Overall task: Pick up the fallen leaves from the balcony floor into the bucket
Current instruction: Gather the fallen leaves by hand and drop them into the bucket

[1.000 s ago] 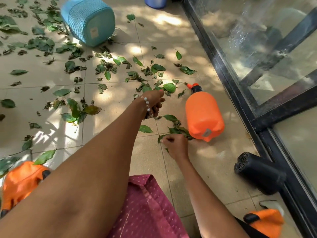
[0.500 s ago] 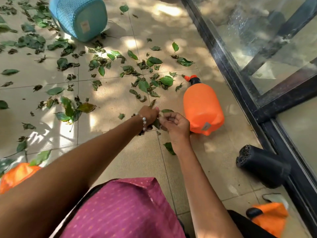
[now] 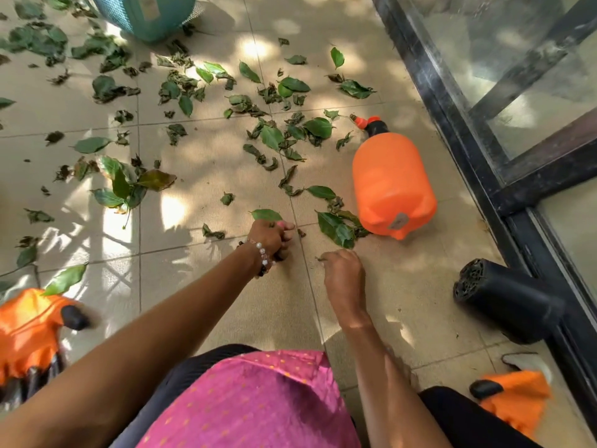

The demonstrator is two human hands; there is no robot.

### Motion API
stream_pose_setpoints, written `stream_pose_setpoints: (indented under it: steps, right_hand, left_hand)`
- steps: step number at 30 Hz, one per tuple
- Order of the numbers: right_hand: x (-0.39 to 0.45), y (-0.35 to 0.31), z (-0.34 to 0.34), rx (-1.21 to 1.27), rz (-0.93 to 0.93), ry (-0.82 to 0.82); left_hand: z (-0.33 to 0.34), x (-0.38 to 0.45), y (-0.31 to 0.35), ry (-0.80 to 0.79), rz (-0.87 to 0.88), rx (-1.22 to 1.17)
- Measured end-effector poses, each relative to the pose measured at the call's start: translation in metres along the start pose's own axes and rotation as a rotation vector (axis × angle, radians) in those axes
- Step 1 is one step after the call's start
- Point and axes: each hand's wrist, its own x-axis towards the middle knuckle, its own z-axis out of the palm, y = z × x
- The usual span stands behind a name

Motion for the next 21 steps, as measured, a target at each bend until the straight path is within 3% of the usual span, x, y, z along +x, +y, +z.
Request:
stream_pose_setpoints:
  steps: [4, 6, 8, 11, 16, 21]
  right_hand:
    - [0.020, -0.035, -0.023, 0.470, 0.354, 0.109]
    - [0.029, -0.057, -0.025, 0.560, 0.397, 0.156]
    - [0.033, -0.078, -0.022, 0.506, 0.307, 0.158]
    - [0.034, -0.099, -0.028, 0.321, 0.112, 0.016]
    - [0.066, -0.120, -0.063, 0.030, -0.187, -0.340]
    - [0.099, -0.143, -0.119, 0.113, -0.241, -0.276]
  left_hand:
    - [0.002, -0.006, 0.002, -0.011, -0.057, 0.052]
    - [0.009, -0.010, 0.005, -0.041, -0.075, 0.032]
    - [0.014, -0.015, 0.009, -0.073, -0.127, -0.028]
    - [0.018, -0.023, 0.020, -0.117, -0.169, -0.097]
    - [-0.001, -0.028, 0.058, 0.108, -0.059, -0.071]
    - [0.005, -0.058, 0.103, 0.102, 0.053, -0.139]
